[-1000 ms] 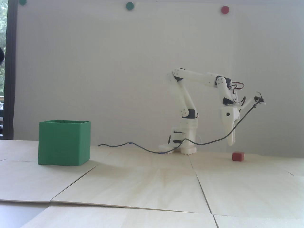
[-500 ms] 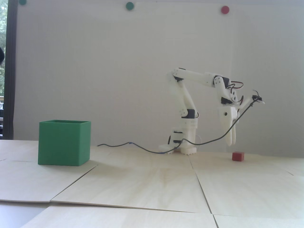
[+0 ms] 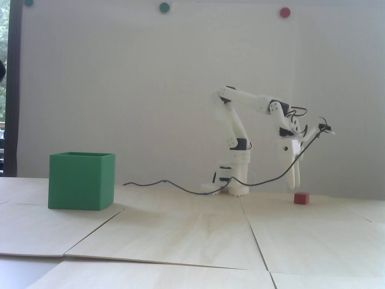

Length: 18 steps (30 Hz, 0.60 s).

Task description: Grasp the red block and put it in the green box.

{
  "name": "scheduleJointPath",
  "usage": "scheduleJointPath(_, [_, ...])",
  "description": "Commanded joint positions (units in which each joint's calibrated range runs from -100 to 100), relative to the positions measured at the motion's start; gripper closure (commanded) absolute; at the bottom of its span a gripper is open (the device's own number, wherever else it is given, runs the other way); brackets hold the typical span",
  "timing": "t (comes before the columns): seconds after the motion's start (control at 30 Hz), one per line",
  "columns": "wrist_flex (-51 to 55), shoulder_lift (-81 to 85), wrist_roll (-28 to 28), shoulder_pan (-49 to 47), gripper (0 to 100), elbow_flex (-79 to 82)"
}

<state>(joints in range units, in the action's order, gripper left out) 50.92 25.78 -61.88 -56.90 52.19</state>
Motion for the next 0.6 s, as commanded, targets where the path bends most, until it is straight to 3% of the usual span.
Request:
scheduleJointPath(0.0, [-4.46,2.37,-0.12,0.64,74,0.6])
scheduleJointPath(0.57, [-4.79,-1.97,-0.07,0.48,74,0.87])
